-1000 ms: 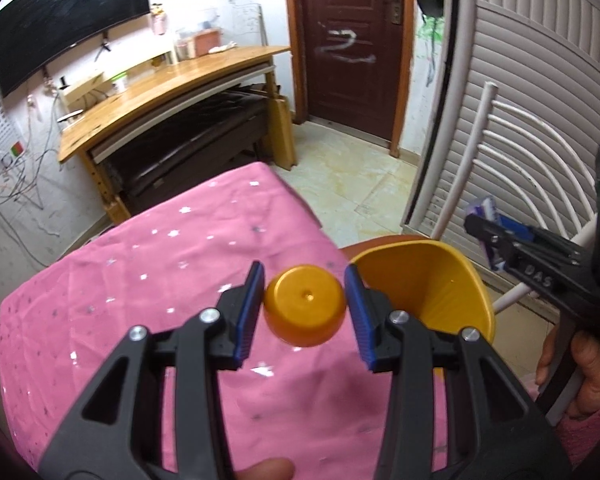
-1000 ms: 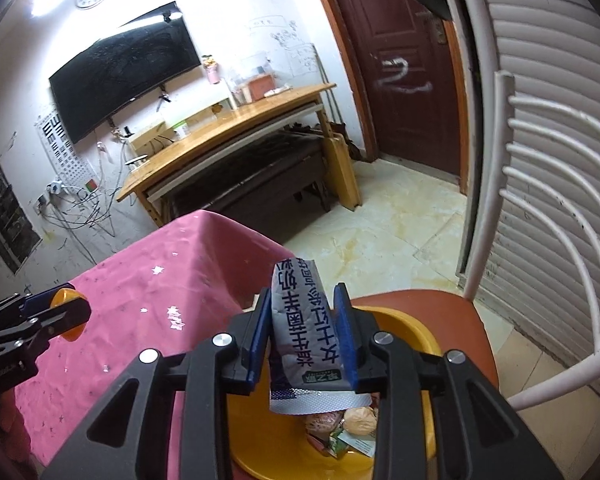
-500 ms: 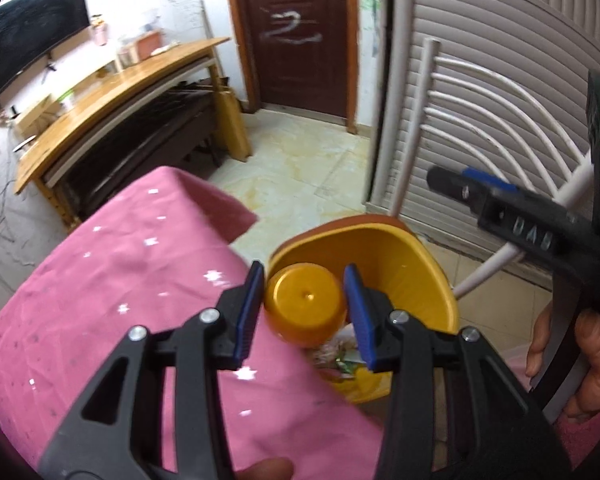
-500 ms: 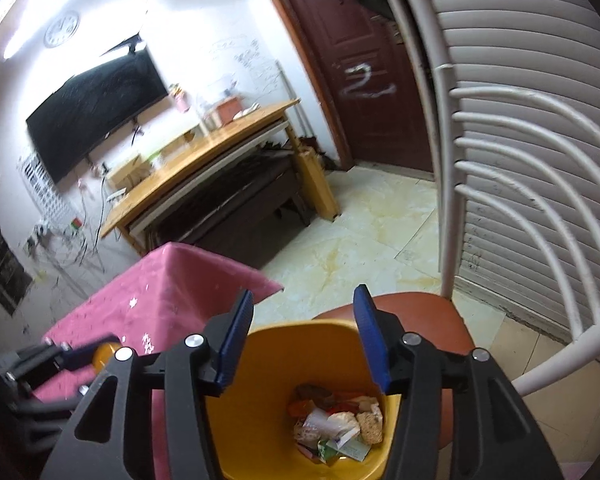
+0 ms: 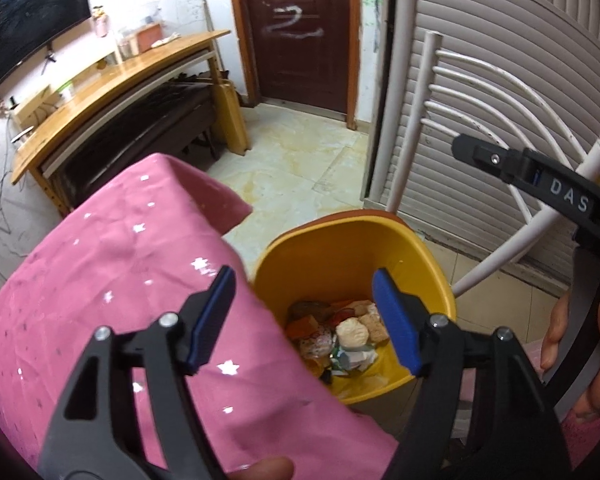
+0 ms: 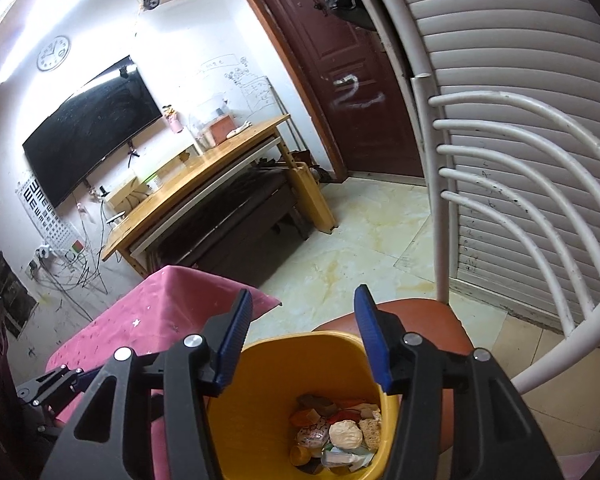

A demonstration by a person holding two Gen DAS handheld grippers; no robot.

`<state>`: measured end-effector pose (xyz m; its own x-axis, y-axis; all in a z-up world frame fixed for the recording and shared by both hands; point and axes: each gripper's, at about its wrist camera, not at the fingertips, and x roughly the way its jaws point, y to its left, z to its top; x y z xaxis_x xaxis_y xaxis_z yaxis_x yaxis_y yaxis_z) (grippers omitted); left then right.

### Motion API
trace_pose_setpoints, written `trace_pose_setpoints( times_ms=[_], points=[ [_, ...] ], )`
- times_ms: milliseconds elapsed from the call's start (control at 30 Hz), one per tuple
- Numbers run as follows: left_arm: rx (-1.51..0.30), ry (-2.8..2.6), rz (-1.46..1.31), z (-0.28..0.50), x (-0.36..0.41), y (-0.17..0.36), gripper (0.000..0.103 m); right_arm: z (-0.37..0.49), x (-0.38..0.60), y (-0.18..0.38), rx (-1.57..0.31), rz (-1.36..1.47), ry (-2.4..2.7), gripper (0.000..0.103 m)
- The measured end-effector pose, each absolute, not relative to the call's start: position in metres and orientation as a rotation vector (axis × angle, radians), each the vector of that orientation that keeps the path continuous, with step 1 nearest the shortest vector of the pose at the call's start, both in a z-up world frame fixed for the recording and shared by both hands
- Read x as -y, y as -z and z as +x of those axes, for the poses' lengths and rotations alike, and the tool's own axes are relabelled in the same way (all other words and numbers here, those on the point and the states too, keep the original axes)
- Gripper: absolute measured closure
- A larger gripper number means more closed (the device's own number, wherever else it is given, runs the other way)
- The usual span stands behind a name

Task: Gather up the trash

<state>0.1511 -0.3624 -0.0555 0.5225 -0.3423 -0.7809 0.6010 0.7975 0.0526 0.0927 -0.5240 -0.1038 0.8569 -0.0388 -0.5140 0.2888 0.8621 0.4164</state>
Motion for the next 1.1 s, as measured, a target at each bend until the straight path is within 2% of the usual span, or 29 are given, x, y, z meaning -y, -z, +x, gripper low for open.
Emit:
trace_pose_setpoints(
  times_ms=[67,167,267,433,633,1100],
  points=[
    [-0.845,0.563,0.317,0.153,0.351,0.054,0.034,0.095,0.517,0.102,-0.516,0.495,0.170,0.054],
    [-0.825,0.532,0.291,0.154,0.333,0.049,0.026,0.096,0.507,0.100,-0.518,0.472,0.159,0.047],
    [-0.799,0.494,0.264,0.154,0.309,0.043,0.026,0.100,0.492,0.097,-0.514,0.446,0.136,0.039],
    [-0.759,0.420,0.209,0.151,0.264,0.035,0.012,0.104,0.460,0.087,-0.503,0.401,0.095,0.027],
    [-0.727,0.330,0.152,0.147,0.213,0.028,0.008,0.106,0.428,0.078,-0.464,0.397,0.038,0.016],
    [-0.676,0.170,0.003,0.127,0.103,0.023,0.007,0.107,0.313,0.055,-0.460,0.250,-0.123,0.010]
  ],
)
